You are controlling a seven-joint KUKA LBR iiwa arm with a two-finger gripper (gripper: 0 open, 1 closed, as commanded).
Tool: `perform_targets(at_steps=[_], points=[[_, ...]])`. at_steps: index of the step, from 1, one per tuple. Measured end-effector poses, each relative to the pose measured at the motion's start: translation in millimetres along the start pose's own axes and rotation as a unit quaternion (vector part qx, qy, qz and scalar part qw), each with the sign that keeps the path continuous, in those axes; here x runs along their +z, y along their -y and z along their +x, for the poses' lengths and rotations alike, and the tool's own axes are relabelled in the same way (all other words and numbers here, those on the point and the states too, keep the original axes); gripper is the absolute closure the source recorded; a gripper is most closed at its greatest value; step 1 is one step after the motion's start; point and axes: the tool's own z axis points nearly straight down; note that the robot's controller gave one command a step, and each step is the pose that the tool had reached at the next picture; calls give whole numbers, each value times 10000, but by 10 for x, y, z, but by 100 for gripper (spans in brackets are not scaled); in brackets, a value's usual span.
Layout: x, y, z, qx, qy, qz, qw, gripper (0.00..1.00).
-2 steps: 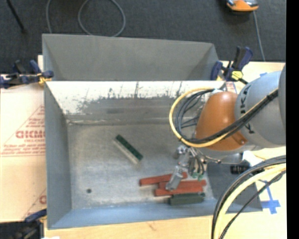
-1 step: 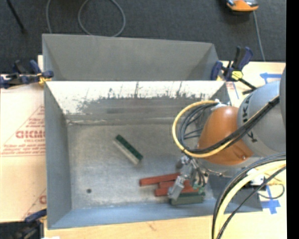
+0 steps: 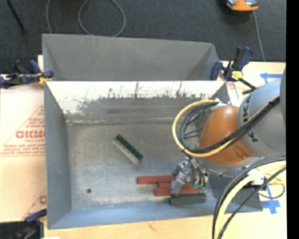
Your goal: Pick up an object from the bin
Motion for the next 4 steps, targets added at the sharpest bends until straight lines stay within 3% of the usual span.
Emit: perform_targets(at_steps=[1,2,3,4], points=[[17,414,-356,-44,-28,11,10000,100],[-2277,-92,-470,-1131,7,6,9936,100],[-1677,-477,180,-962,-83,15,9953,100],[-1704,-462,147,-937,-48,6,9956,0]])
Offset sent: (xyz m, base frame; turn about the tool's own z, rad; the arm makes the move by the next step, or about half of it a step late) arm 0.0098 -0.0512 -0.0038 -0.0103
